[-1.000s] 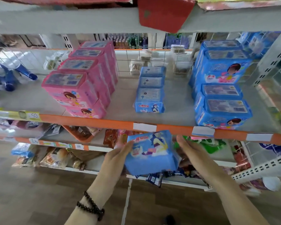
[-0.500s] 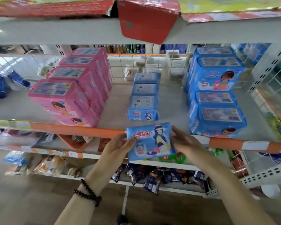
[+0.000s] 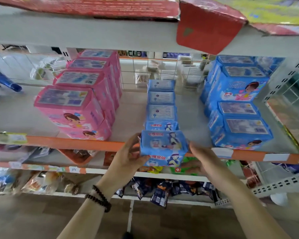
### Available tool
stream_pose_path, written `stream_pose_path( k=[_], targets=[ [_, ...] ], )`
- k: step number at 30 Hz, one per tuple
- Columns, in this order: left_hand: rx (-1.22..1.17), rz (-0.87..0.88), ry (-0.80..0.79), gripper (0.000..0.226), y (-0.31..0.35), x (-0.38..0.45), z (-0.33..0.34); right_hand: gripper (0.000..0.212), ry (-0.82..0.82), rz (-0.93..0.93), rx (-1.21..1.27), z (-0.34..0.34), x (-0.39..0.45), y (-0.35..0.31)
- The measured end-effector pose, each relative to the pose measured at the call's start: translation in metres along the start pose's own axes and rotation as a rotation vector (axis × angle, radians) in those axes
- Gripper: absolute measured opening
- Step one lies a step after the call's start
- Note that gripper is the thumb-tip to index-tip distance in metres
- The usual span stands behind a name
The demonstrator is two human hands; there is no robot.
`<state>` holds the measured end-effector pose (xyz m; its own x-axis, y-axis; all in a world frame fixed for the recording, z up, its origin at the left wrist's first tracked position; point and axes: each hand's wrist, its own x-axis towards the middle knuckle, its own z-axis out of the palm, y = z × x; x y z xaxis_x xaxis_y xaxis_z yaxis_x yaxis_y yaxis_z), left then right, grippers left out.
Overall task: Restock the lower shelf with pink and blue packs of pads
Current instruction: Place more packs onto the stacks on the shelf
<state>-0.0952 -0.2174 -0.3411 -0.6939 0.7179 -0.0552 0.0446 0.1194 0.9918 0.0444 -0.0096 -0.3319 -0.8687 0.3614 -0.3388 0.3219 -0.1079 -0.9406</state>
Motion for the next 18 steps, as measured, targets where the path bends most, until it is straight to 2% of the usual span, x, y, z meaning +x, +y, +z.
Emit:
stream_pose_path(
  k=[1, 2, 8, 11, 14, 16, 18],
  targets=[
    [-0.007, 0.004, -0.012, 0.058, -0.002, 0.002, -0.002, 0.079, -0.009, 0.015, 0.042, 0.0, 0.001, 0.002],
    [-0.019, 0.007, -0.028, 0.061, -0.003, 0.003, -0.004, 0.083, -0.012, 0.013, 0.054, 0.001, 0.002, 0.003],
    [-0.106, 0.017, -0.098, 0.071, -0.005, 0.015, -0.008, 0.044, 0.129, -0.085, 0.027, 0.012, 0.015, -0.003],
    [-0.173, 0.026, -0.21, 0.062, 0.004, 0.022, -0.009, 0.043, 0.151, -0.133, 0.048, 0.017, 0.018, -0.005],
    [-0.164, 0.006, -0.107, 0.052, 0.008, 0.027, -0.003, 0.045, 0.14, -0.199, 0.043, 0.018, 0.022, -0.005],
    [-0.082, 0.0, 0.005, 0.053, 0.002, 0.033, 0.0, 0.045, 0.151, -0.239, -0.014, 0.017, 0.025, -0.003],
    [-0.03, -0.021, 0.047, 0.057, -0.006, 0.04, -0.001, 0.045, 0.169, -0.275, -0.07, 0.017, 0.029, 0.0]
  ],
)
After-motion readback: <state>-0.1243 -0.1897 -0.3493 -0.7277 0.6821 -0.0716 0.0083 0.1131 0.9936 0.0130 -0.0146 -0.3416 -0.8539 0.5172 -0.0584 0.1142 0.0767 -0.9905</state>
